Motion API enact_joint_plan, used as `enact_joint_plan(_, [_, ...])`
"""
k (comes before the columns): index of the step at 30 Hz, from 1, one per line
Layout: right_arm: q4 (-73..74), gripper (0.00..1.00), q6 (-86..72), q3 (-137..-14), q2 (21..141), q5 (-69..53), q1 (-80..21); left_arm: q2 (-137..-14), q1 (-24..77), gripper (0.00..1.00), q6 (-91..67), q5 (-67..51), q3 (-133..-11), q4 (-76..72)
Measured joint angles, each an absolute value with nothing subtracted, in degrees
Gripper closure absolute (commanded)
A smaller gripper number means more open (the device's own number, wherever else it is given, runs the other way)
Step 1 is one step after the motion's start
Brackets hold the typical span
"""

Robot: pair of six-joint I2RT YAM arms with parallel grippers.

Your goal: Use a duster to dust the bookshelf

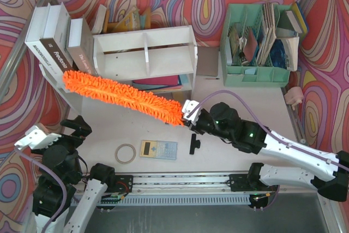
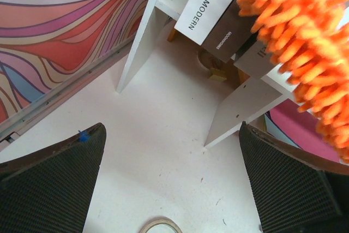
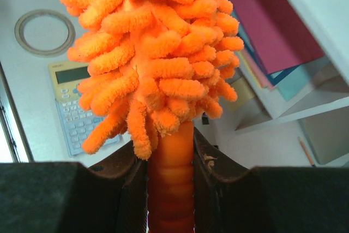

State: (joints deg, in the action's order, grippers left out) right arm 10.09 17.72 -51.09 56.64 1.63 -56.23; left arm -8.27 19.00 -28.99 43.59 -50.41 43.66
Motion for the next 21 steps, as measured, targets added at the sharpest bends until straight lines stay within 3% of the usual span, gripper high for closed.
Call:
enact_joint_plan(10, [11.51, 1.00, 19.00, -55.64, 53.01, 4.01, -56.23, -8.27, 19.00, 0.01, -29.19, 43.29, -50.39, 43.66])
enact_joint_plan(21, [12.32, 1.00, 15.33, -49.67, 52.93, 4.34, -56.23, -8.32, 19.00, 0.02, -29.19, 43.27, -50.39, 43.66])
